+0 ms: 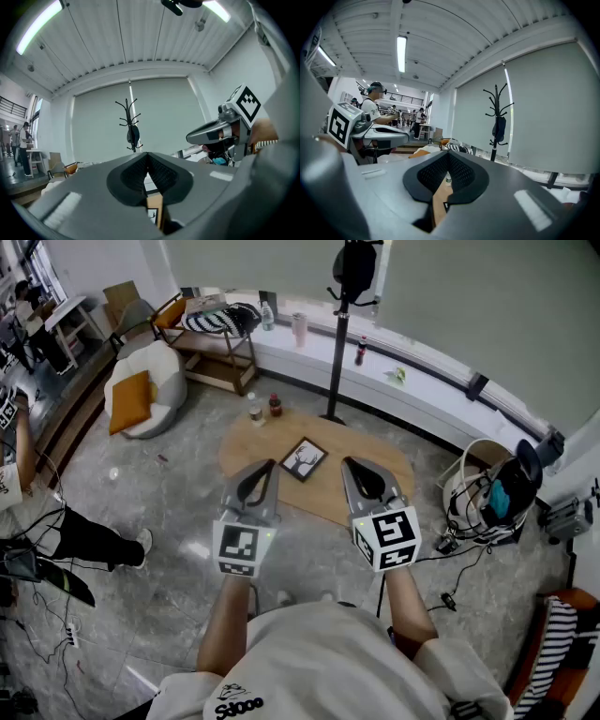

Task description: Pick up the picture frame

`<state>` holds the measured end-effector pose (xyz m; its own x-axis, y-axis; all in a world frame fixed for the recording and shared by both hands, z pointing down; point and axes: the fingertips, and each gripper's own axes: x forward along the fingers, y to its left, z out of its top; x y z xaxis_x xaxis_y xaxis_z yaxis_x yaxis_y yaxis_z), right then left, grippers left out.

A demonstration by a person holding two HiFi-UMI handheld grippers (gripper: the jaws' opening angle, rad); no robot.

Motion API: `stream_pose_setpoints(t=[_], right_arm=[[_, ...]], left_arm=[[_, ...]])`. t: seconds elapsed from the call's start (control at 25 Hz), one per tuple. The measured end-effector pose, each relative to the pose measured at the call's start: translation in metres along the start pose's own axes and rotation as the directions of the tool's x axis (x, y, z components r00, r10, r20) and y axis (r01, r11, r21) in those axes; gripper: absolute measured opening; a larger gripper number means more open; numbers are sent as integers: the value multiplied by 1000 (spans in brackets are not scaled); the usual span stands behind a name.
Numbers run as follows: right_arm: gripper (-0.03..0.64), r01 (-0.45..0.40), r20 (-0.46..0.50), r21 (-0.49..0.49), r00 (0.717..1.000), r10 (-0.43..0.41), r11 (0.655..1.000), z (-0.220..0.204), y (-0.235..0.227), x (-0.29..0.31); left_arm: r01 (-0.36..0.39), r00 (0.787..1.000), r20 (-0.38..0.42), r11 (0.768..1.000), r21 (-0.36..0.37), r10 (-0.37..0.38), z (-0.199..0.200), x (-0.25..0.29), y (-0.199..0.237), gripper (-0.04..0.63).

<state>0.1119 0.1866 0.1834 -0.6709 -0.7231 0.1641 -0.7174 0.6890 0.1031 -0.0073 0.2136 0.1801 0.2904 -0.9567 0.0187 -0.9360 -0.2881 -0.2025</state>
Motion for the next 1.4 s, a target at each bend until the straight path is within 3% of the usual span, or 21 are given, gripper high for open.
stream_pose_setpoints(t=[0.72,1.0,1.16,1.4], right_arm=[[3,-37,3,25,999,37,999,-19,-22,-25],[3,-54,-17,40,998,55,998,-39,-35,-41],[3,-61,-17,42,998,61,997,-43,-39,-43],[3,-75,-19,32,997,76,997,-42,-42,-35]], left_arm=[[-51,998,-48,999,-7,51,-8,-3,-35,11],[-69,995,-70,996,-50,66,-15,-9,-61,11],[-67,997,-54,991,-116,61,-17,-11,-66,11],[-78,996,-47,994,-72,75,-11,0,-61,11]])
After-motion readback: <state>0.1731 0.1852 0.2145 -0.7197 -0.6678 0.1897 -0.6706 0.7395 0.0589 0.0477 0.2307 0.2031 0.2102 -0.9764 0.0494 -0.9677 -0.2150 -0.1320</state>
